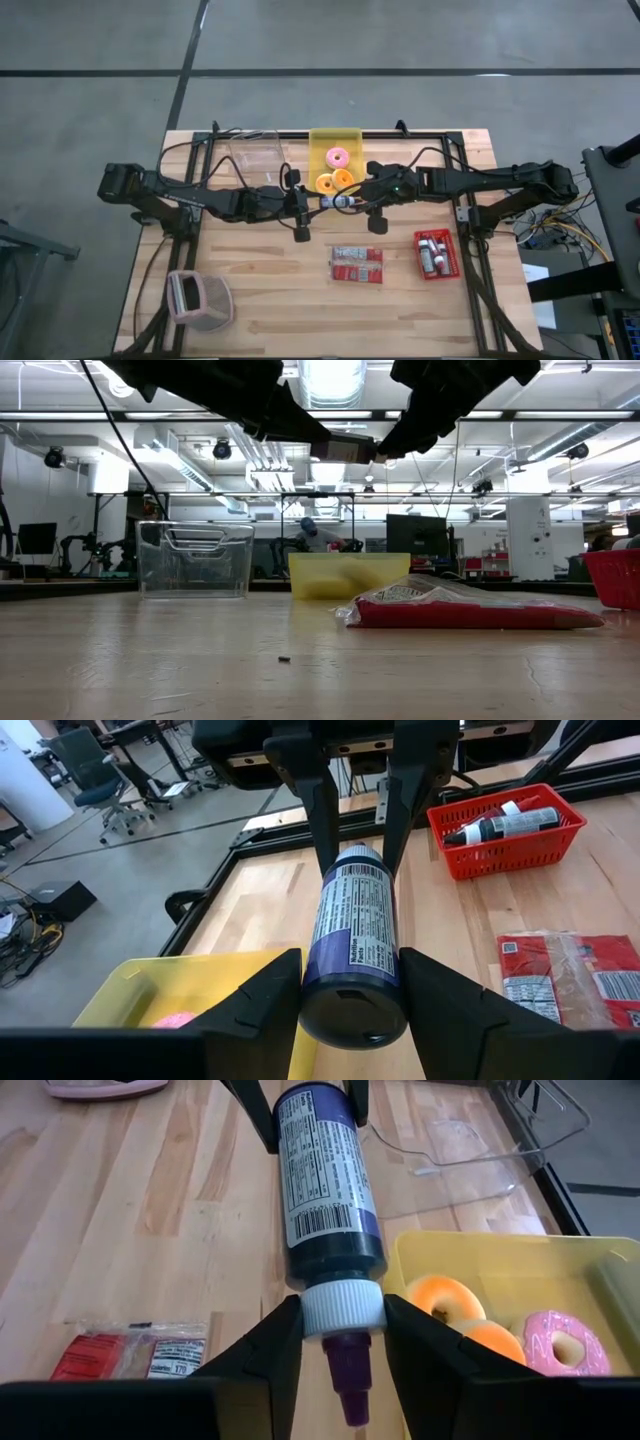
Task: Pick & Place Food Item
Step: Put the violet food coloring bottle into the red bin
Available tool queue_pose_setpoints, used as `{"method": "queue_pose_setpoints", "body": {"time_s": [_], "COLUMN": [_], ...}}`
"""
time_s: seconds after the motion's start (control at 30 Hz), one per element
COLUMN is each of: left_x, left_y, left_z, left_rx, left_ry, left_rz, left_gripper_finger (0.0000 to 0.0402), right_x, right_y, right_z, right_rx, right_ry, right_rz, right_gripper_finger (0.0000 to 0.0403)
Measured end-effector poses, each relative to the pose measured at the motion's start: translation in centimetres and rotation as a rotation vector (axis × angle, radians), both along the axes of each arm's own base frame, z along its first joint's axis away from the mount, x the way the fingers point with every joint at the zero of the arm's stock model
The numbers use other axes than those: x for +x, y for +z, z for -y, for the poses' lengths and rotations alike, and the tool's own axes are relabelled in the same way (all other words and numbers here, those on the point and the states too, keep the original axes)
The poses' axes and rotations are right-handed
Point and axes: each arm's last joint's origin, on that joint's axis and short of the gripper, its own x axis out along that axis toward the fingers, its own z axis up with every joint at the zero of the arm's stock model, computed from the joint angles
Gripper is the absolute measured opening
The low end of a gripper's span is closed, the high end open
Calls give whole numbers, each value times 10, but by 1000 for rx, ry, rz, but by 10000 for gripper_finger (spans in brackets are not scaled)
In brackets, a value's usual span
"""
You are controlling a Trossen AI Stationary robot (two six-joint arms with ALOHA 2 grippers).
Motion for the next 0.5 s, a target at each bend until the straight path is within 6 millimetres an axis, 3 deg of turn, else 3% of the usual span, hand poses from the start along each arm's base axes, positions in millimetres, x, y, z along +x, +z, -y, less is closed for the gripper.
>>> {"method": "queue_pose_setpoints", "body": {"time_s": [0.3,0.5], "left_x": [2,2], "left_y": [5,5], "left_z": [1,2], "left_rx": [-7,-36], "left_ry": [-1,1], "left_rz": [25,41], "left_gripper_finger": [165,202], "right_x": [0,0], "right_y": [0,0], "right_z": [0,0], "right_rx": [0,-2], "right_ry": [0,-2], "right_rz": [-1,4], "right_gripper_finger": [125,125]}}
